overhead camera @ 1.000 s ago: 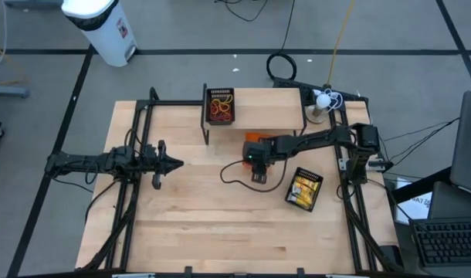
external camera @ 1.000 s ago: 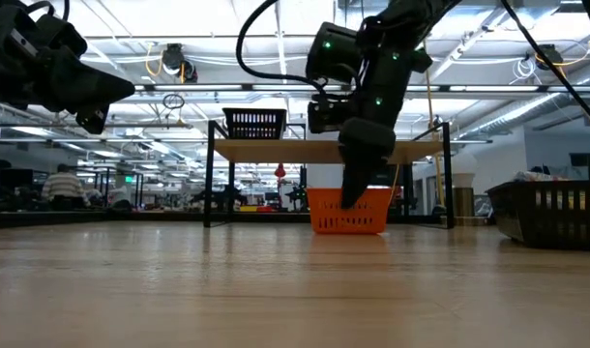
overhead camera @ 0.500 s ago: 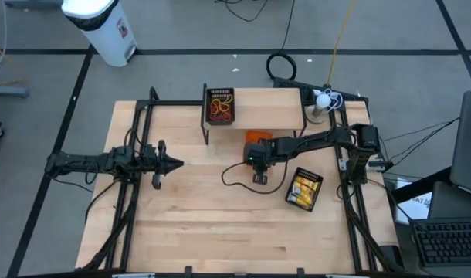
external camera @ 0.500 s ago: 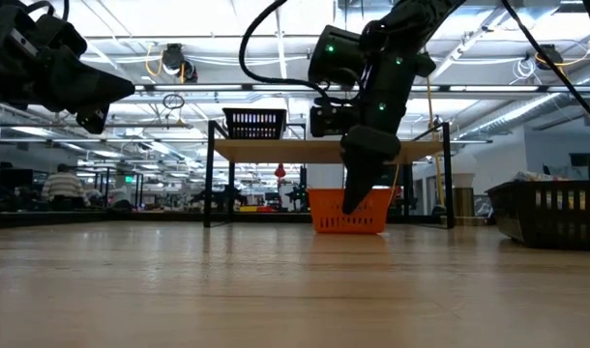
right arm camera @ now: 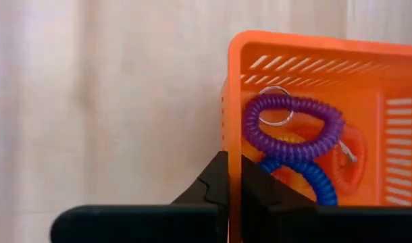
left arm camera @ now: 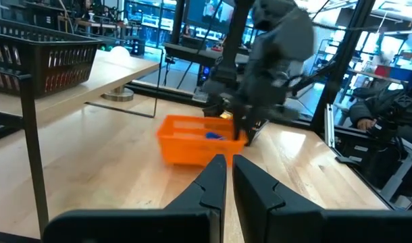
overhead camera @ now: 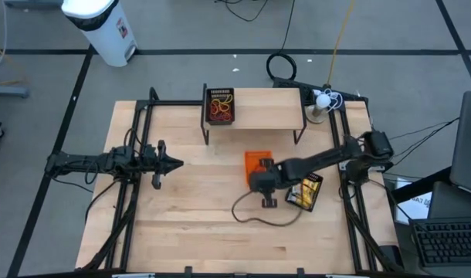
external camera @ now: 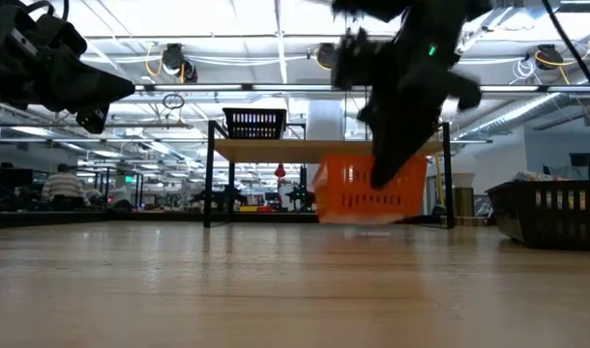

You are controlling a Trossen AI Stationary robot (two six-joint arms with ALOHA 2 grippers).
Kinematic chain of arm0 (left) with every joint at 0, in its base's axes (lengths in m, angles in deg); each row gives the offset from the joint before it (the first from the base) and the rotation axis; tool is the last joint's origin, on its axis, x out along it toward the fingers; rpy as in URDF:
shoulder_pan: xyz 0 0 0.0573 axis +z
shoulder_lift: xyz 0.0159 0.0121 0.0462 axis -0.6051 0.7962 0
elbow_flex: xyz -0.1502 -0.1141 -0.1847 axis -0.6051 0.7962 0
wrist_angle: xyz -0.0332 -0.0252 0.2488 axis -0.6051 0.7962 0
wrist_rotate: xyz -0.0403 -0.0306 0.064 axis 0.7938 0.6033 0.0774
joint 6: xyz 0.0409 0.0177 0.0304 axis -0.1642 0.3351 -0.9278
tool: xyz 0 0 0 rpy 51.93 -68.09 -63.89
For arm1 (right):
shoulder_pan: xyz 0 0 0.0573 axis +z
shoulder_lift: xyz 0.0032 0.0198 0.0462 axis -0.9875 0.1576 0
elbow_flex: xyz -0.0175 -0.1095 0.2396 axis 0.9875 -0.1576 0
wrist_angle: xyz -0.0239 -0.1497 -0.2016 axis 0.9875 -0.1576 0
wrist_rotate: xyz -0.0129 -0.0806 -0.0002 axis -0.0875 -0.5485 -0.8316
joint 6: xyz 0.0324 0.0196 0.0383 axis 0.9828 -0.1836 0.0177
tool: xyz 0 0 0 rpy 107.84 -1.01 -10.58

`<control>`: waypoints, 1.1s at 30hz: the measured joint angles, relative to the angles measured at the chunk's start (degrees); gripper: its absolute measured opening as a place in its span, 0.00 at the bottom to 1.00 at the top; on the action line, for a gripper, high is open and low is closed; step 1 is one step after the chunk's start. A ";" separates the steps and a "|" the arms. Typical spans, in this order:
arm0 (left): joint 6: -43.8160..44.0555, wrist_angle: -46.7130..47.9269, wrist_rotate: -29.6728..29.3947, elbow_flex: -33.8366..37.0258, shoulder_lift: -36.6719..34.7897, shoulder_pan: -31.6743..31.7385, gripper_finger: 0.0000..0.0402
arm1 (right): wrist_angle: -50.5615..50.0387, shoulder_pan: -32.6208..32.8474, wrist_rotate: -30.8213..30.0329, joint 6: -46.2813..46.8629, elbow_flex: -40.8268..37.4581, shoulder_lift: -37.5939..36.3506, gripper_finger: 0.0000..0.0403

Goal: Pick & Place Office Desk Supplies
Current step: Put the orange bin on the shelf

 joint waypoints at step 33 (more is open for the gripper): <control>0.59 -0.42 0.06 -0.02 0.02 0.05 0.06 | -29.07 -16.80 -2.55 -15.46 35.44 -1.59 0.00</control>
